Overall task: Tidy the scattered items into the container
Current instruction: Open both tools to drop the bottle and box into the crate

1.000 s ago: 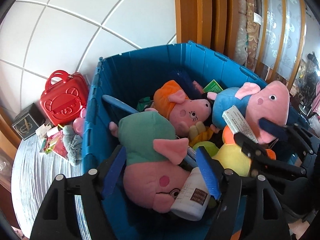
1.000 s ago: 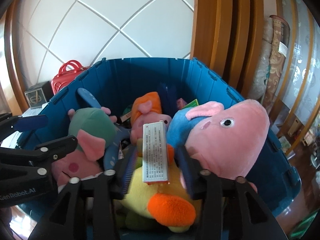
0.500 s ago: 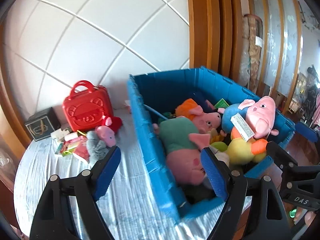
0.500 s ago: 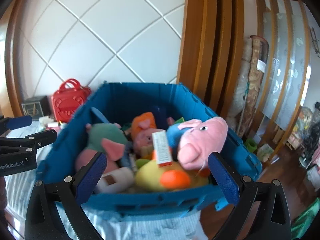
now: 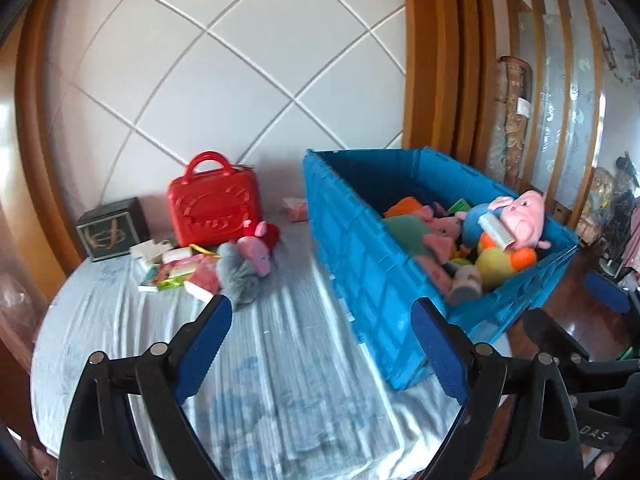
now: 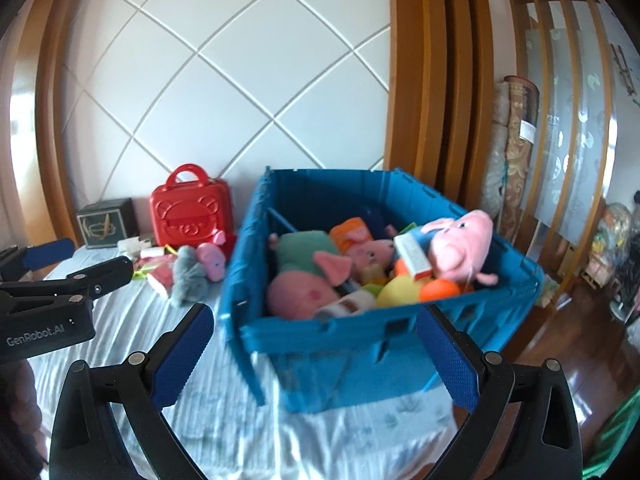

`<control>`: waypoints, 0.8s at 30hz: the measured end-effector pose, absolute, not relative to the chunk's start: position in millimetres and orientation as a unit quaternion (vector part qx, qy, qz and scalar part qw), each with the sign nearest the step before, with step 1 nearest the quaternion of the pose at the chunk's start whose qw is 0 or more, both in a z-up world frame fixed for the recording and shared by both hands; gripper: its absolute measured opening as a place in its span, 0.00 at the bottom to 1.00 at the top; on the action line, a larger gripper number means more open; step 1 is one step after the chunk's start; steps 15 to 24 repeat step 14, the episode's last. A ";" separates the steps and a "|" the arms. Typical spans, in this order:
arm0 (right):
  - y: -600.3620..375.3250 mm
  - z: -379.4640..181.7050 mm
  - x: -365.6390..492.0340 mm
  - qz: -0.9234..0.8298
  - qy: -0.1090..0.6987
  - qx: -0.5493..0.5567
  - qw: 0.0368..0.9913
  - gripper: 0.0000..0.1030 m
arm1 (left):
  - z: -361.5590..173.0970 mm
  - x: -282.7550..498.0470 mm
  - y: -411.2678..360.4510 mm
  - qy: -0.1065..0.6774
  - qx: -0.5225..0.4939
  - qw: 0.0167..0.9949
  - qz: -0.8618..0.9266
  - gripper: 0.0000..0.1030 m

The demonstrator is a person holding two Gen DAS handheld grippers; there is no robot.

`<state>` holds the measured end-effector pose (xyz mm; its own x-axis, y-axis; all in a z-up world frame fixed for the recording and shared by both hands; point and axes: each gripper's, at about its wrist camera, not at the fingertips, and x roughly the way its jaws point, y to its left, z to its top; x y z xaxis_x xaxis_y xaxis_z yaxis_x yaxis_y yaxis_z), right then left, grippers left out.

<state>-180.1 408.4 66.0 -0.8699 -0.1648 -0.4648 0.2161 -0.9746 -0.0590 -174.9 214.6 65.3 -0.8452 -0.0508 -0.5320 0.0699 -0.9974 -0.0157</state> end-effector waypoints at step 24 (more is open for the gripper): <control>371.9 65.2 -147.4 -0.966 0.057 0.236 0.094 1.00 | 57.8 -147.6 181.0 0.021 0.282 0.036 -0.958 0.89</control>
